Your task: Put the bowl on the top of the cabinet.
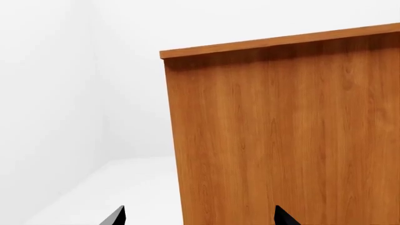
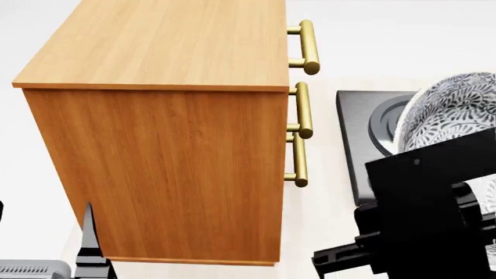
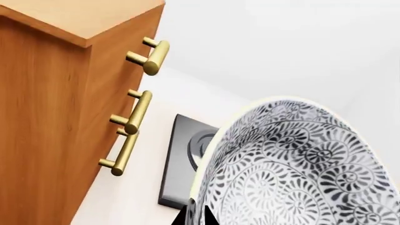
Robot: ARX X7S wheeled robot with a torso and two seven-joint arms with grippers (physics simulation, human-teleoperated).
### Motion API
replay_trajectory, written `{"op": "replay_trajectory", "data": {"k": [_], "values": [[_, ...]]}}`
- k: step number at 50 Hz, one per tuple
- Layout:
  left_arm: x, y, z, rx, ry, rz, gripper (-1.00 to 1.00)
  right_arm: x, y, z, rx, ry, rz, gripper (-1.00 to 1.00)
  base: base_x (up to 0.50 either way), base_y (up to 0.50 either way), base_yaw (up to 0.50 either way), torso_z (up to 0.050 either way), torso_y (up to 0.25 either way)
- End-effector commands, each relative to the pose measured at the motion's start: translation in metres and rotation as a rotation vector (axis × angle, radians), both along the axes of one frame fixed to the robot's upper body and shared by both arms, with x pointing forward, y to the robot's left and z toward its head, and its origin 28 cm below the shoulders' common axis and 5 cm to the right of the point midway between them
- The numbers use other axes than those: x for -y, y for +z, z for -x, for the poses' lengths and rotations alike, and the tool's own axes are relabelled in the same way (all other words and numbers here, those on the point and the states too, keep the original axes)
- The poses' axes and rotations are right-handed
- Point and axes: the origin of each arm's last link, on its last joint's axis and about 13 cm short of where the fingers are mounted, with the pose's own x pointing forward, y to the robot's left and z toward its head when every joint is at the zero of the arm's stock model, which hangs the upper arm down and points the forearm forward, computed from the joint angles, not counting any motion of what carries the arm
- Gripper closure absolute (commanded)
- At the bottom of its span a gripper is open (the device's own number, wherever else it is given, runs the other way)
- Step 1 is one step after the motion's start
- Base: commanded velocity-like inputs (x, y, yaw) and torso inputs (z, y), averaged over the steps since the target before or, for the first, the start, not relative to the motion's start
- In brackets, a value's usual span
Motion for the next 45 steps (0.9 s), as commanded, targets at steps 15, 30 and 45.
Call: {"op": "replay_trajectory", "data": {"k": [15,30,45], "values": [[-0.001,-0.002,-0.001,-0.007,0.002,0.002,-1.0,-0.008,0.097,-0.01,0.038,-0.077,0.049,1.0,0.0,0.0,0.0,0.0,0.001],[0.0,-0.002,-0.001,-0.007,0.001,-0.003,-1.0,-0.026,0.147,-0.013,0.064,-0.049,0.08,1.0,0.0,0.0,0.0,0.0,0.001],[0.001,-0.003,-0.001,-0.009,-0.003,-0.007,-1.0,-0.051,0.179,-0.014,0.094,-0.007,0.126,1.0,0.0,0.0,0.0,0.0,0.0]]}}
